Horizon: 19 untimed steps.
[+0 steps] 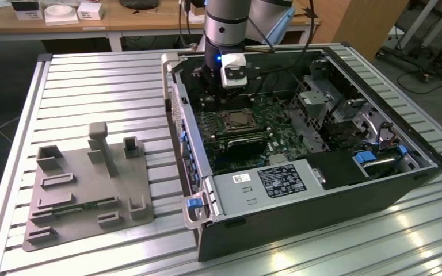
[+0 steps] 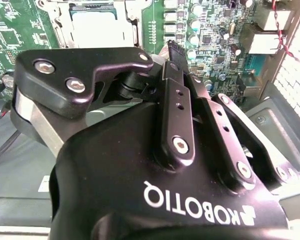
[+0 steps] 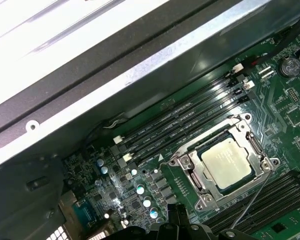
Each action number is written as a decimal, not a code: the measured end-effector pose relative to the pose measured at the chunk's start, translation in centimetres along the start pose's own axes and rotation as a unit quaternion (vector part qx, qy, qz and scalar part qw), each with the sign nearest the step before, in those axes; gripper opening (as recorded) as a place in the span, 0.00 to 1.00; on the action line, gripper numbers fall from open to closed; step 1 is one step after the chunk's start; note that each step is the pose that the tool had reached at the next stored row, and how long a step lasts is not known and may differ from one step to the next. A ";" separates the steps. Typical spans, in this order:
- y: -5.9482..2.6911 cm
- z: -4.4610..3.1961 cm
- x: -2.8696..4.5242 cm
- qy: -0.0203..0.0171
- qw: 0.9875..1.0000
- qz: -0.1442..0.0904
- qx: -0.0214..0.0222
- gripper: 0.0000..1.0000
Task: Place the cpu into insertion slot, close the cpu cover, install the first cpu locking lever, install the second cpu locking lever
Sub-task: 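Install the first cpu locking lever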
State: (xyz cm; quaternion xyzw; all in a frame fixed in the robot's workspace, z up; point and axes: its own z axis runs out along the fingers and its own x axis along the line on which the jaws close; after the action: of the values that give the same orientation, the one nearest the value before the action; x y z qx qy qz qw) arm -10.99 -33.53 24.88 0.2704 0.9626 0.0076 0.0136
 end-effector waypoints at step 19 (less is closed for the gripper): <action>-0.05 0.21 0.07 0.002 0.996 -0.086 -0.002 0.10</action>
State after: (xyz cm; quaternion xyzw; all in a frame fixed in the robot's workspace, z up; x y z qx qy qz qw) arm -11.07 -33.54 24.67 0.1866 0.9823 0.0087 0.0129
